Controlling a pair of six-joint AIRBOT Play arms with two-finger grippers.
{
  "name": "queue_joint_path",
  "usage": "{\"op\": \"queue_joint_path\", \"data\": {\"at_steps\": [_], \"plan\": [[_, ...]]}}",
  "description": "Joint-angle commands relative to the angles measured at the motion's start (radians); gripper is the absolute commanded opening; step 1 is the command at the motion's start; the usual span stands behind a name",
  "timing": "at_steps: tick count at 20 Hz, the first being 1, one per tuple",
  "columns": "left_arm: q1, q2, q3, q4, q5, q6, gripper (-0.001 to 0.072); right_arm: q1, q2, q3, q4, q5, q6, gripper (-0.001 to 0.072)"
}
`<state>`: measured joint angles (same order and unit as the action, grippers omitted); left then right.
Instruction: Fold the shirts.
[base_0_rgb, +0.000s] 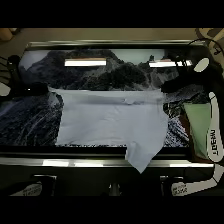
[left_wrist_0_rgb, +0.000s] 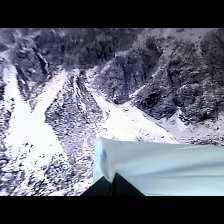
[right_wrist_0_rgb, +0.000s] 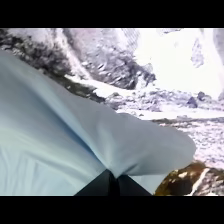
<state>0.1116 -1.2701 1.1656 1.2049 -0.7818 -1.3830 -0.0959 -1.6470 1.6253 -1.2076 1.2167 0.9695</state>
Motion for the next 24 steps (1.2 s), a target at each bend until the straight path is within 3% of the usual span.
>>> {"op": "queue_joint_path", "data": {"at_steps": [1, 4, 7, 11, 14, 15, 19, 24], "plan": [[-0.003, -0.157, 0.045, -0.103, 0.111, 0.011, 0.0021, 0.019, -0.095, -0.010, 0.022, -0.249, 0.003, 0.0017], [-0.004, -0.230, 0.083, -0.217, 0.198, 0.012, 0.0021, 0.019, -0.100, -0.010, 0.014, -0.413, 0.002, 0.0017], [-0.016, -0.268, 0.082, -0.252, 0.215, 0.013, 0.0021, 0.019, -0.099, -0.010, 0.016, -0.408, 0.003, 0.0017], [-0.011, -0.246, 0.083, -0.251, 0.095, 0.109, 0.0022, 0.013, -0.043, -0.009, -0.022, -0.075, -0.002, 0.0017], [0.006, -0.246, 0.082, -0.236, -0.122, 0.112, 0.0021, 0.014, -0.006, -0.011, -0.119, 0.249, 0.012, 0.0017], [0.005, -0.256, 0.079, -0.214, -0.189, 0.111, 0.0021, 0.018, -0.006, -0.033, -0.135, 0.293, 0.028, 0.0017], [0.006, -0.313, 0.053, -0.202, -0.341, 0.063, 0.0021, 0.043, -0.007, -0.220, -0.131, 0.200, 0.085, 0.0017], [0.008, -0.335, 0.042, -0.203, -0.399, 0.044, 0.0021, 0.077, -0.001, -0.282, -0.109, 0.113, 0.117, 0.0018]]}}
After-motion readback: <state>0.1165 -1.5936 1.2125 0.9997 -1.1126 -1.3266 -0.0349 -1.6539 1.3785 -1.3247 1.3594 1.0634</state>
